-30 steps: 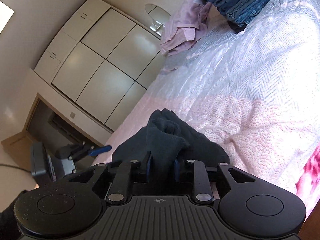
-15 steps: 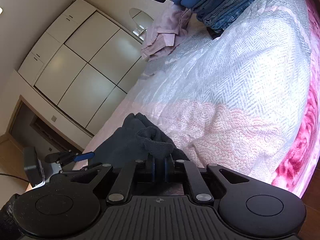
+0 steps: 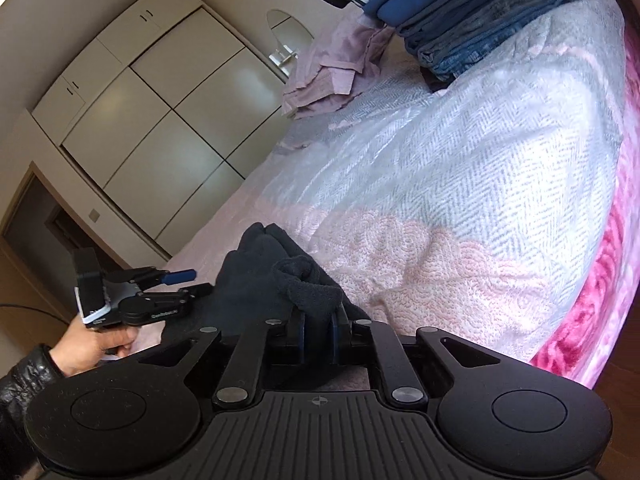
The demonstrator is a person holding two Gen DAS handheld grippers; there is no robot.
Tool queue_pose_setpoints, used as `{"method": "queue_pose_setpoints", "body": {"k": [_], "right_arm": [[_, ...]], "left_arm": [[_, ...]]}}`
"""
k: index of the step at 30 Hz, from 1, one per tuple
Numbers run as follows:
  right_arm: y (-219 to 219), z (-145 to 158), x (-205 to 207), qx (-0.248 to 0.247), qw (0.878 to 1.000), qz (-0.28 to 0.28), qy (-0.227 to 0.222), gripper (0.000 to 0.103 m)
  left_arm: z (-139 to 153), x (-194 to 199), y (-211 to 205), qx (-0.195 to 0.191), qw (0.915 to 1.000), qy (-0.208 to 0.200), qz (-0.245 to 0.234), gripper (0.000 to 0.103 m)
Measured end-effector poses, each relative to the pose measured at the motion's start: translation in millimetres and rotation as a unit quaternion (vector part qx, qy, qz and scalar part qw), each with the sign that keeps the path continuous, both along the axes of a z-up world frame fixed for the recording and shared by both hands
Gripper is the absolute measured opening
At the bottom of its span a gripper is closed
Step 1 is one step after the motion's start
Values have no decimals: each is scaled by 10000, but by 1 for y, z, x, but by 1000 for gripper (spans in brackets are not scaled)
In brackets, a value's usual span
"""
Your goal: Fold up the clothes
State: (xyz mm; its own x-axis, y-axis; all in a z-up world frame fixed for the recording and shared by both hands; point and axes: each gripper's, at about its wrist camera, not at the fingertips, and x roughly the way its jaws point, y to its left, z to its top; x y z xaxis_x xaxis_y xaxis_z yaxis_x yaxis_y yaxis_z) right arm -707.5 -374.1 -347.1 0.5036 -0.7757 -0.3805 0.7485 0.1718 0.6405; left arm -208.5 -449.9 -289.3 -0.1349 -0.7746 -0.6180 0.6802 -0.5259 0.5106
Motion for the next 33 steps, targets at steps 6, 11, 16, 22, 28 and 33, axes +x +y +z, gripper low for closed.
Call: {"method": "queue_pose_setpoints", "body": {"k": [6, 11, 16, 22, 28, 33], "right_arm": [[52, 44, 29, -584, 9928, -52, 1047, 52], [96, 73, 93, -1534, 9659, 1312, 1621, 52], [84, 47, 153, -1436, 9561, 2169, 1352, 52], [59, 11, 156, -338, 9642, 2252, 1360, 52], [95, 43, 205, -1394, 9069, 2373, 3189, 71], [89, 21, 269, -1808, 8548, 2765, 4003, 77]], "left_arm": [[19, 31, 68, -346, 9967, -712, -165, 40], [6, 37, 122, -411, 9917, -991, -705, 41], [-24, 17, 141, -275, 9862, -1115, -1189, 42], [-48, 23, 129, -233, 9784, -1589, -1303, 43], [-42, 37, 132, -342, 9805, -1512, -1205, 45], [-42, 35, 149, -560, 9760, -1569, -1401, 61]]}}
